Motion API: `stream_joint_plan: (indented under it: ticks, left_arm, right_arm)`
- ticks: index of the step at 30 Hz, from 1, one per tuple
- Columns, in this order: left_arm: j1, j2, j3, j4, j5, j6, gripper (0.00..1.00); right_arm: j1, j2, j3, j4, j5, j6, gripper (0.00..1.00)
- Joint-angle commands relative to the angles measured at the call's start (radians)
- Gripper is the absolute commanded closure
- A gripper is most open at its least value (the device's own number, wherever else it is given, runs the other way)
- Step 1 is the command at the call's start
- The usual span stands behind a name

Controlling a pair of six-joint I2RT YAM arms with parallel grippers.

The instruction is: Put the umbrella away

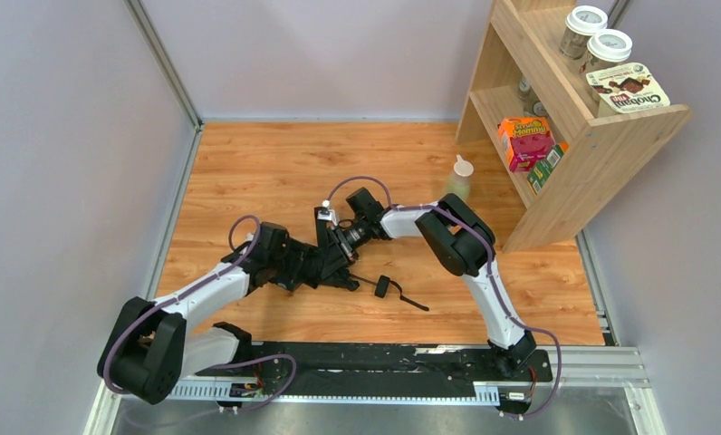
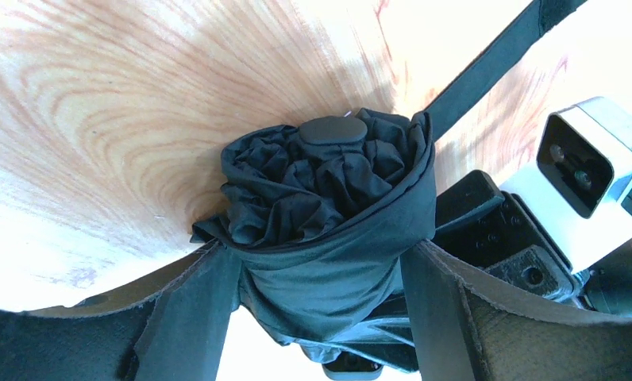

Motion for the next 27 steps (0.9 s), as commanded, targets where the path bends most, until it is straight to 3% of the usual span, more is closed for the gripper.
stream_joint_plan:
  ticks: [1, 6, 7, 8, 14, 16, 19, 24, 27]
  left_arm:
    - [0.030, 0.110, 0.017, -0.031, -0.164, -0.011, 0.20]
    - [0.025, 0.339, 0.014, -0.066, -0.117, 0.029, 0.24]
    - [0.019, 0.361, 0.006, -0.043, -0.109, 0.047, 0.28]
    - [0.011, 0.393, 0.003, -0.043, -0.108, 0.067, 0.38]
    - [-0.039, 0.504, 0.044, -0.195, -0.105, 0.080, 0.56]
    - [-0.041, 0.508, 0.053, -0.231, -0.115, 0.083, 0.59]
    - [-0.050, 0.531, 0.092, -0.285, -0.140, 0.118, 0.60]
    - [-0.069, 0.570, 0.118, -0.330, -0.147, 0.129, 0.63]
    - [-0.072, 0.577, 0.127, -0.336, -0.149, 0.121, 0.63]
  right_arm:
    - [0.033, 0.080, -0.013, -0.143, 0.118, -0.077, 1.00]
    - [0.044, 0.104, 0.048, -0.274, 0.144, -0.176, 1.00]
    - [0.044, 0.115, 0.060, -0.291, 0.127, -0.192, 1.00]
    - [0.046, 0.121, 0.062, -0.281, 0.092, -0.190, 1.00]
    - [0.052, 0.084, 0.105, -0.350, 0.151, -0.233, 1.00]
    - [0.049, 0.058, 0.111, -0.350, 0.180, -0.221, 0.94]
    - [0.050, 0.021, 0.151, -0.411, 0.234, -0.233, 0.80]
    - [0.044, -0.057, 0.259, -0.610, 0.409, -0.310, 0.38]
    - [0.035, -0.120, 0.309, -0.698, 0.524, -0.348, 0.17]
